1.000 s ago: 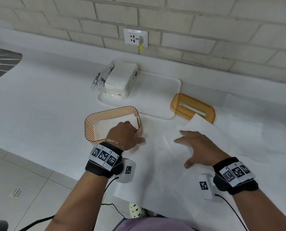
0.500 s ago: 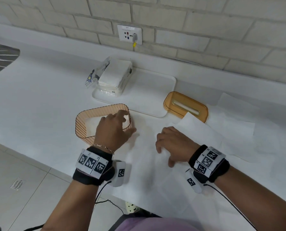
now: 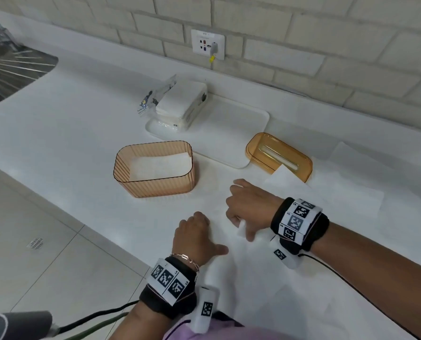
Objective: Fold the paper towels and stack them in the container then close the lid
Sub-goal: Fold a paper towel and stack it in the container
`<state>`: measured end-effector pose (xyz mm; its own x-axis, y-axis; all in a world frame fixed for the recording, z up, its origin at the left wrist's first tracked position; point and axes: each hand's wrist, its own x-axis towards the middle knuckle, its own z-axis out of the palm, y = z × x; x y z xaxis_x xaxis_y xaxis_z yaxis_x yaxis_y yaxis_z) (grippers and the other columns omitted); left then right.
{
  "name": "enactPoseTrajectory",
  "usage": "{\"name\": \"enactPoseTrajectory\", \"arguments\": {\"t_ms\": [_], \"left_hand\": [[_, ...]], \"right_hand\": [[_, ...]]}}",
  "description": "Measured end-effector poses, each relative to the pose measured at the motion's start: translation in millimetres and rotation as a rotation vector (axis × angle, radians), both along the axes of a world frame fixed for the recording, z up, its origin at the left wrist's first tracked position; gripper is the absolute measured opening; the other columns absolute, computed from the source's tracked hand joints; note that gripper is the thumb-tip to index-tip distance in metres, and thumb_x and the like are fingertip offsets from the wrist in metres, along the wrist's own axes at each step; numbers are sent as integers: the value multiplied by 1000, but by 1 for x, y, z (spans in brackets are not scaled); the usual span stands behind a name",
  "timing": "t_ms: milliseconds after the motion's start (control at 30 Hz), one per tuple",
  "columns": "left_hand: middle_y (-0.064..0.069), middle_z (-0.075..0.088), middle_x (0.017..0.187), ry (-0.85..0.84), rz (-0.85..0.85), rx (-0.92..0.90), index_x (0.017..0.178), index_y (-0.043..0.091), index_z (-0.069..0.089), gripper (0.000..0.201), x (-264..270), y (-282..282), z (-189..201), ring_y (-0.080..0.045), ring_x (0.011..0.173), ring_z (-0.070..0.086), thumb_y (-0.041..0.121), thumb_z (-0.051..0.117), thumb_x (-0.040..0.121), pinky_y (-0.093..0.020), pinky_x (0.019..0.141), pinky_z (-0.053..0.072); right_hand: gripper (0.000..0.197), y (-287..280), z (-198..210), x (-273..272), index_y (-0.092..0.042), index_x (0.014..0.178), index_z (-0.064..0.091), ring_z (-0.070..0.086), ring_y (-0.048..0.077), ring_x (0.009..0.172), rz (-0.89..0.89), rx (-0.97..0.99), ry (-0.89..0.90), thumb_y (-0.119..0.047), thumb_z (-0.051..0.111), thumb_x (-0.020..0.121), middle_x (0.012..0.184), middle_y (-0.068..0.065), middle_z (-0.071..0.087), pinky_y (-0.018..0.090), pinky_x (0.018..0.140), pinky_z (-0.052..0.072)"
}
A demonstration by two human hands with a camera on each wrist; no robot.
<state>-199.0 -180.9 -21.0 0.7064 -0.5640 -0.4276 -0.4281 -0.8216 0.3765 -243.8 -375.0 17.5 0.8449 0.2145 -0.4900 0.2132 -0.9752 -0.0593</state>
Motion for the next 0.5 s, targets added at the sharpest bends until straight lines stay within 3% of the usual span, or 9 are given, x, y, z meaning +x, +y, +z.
{"name": "enactPoseTrajectory", "arguments": {"t_ms": [67,133,200,233,300,367,433,500], "left_hand": [[1,64,100,50,38,-37,85,30,58,54,2,1,-3,-25,101,61,59,93,56,-31,82,49],[3,61,92,68,78,-118,71,34,51,45,3,3,-4,-24,95,61,49,91,62,-26,72,43],[9,56,84,76,126,-204,72,33,49,38,5,6,0,-19,87,58,35,87,73,-17,62,35],[12,58,82,90,163,-259,74,32,53,35,8,7,1,-16,82,58,29,87,74,-12,58,33],[13,61,74,128,272,-411,85,29,63,34,14,13,7,-8,67,56,22,93,70,-11,55,37],[8,60,63,229,428,-637,98,25,70,41,15,18,16,-7,56,51,18,97,68,-14,57,43],[-5,75,73,386,596,-878,104,17,74,41,15,20,28,-16,66,67,13,97,70,-29,68,59],[-11,81,90,469,714,-1023,100,9,79,29,17,18,43,-25,82,76,10,93,74,-38,79,64]], "right_hand": [[37,-3,4,-3,-29,72,65,35,12,95,-25,31,-32,-48,93,59,89,-15,53,37,119,22],[35,-8,10,-6,-29,70,68,40,12,102,-70,74,-83,-50,93,58,99,-15,59,29,110,23],[32,-15,21,-8,-32,72,71,44,12,113,-125,130,-123,-53,93,61,112,-18,65,26,104,23],[29,-18,28,-9,-34,73,73,45,11,119,-151,160,-144,-54,92,64,118,-20,66,29,106,25],[23,-25,43,-12,-38,76,74,43,8,127,-228,231,-160,-54,90,69,128,-23,65,34,112,28],[22,-31,60,-17,-40,75,71,40,2,132,-345,331,-160,-51,90,73,132,-28,62,31,113,29],[22,-36,77,-23,-38,75,71,47,-7,126,-470,460,-165,-46,92,73,124,-31,65,28,108,37],[21,-38,94,-28,-38,79,74,58,-13,109,-560,547,-177,-44,93,73,107,-30,72,23,95,45]]}}
